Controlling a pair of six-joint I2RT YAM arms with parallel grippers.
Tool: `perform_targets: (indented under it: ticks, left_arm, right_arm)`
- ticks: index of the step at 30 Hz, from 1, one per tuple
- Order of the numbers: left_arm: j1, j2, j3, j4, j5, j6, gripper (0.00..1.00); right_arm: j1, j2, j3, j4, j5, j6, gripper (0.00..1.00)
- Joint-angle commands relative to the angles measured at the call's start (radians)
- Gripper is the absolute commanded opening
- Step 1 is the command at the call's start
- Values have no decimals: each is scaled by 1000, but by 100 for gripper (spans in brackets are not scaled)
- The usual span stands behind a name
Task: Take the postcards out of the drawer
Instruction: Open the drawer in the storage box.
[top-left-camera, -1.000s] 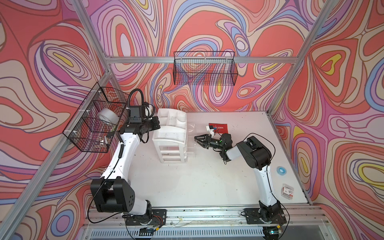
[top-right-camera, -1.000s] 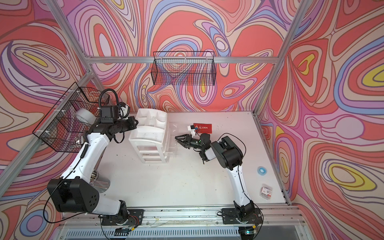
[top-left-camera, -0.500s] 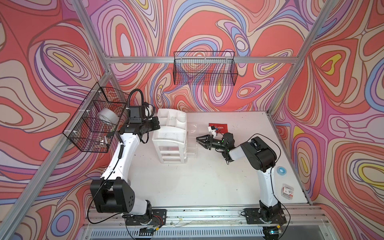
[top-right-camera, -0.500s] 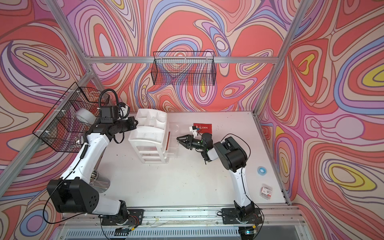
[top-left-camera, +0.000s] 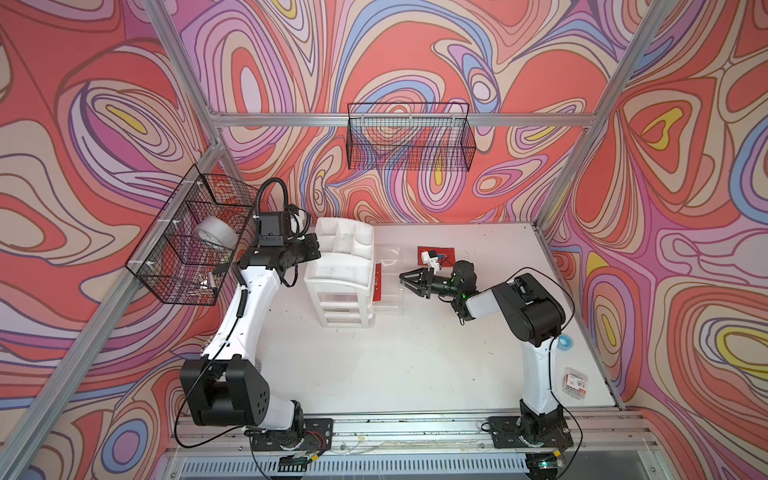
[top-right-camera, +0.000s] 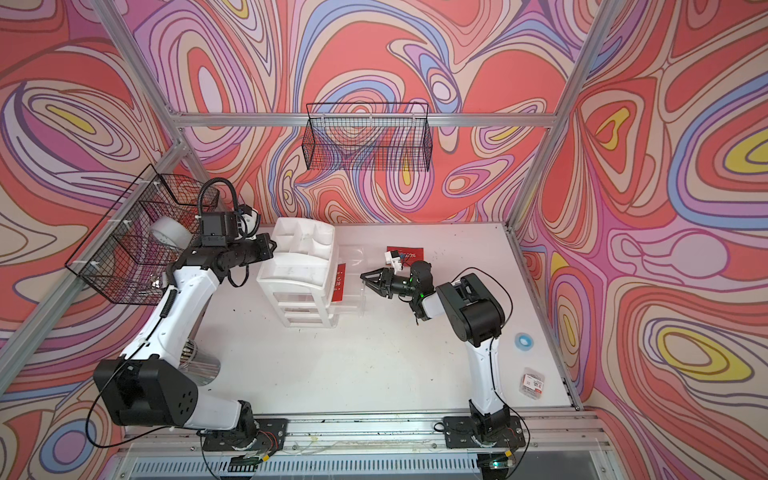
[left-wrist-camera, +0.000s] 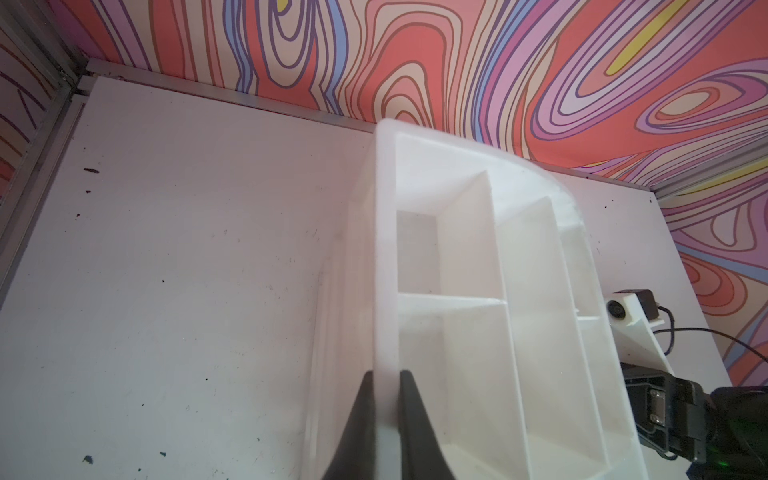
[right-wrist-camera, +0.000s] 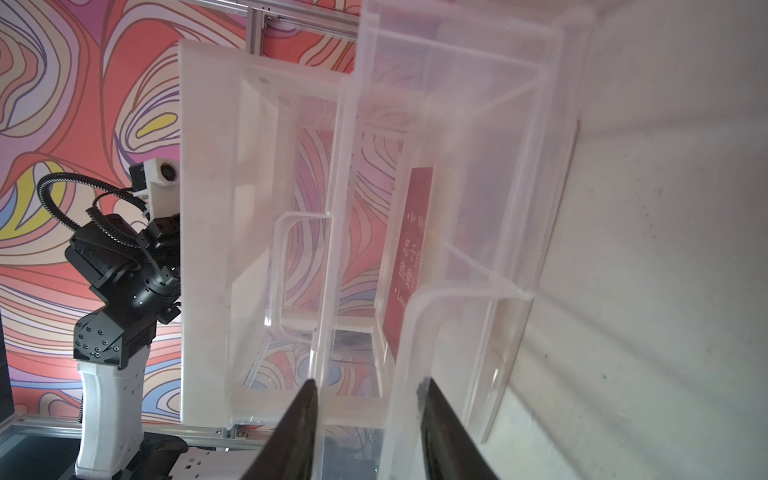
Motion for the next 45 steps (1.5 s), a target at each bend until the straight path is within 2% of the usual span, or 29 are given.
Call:
perform_targets:
  ticks: [1,29,45]
  left_arm:
    - [10,-3,-28,-62,-84,30,0]
    - [9,-6,-29,-62,-83,34,0]
    - [9,-9,-33,-59,-74,39,0]
  right_arm:
    - [-27,-50,-12,14,-22,-40,40]
    - [-83,-53,-71,29,-26,-34,39]
    - [-96,-49,12,-145,-33,-127,39]
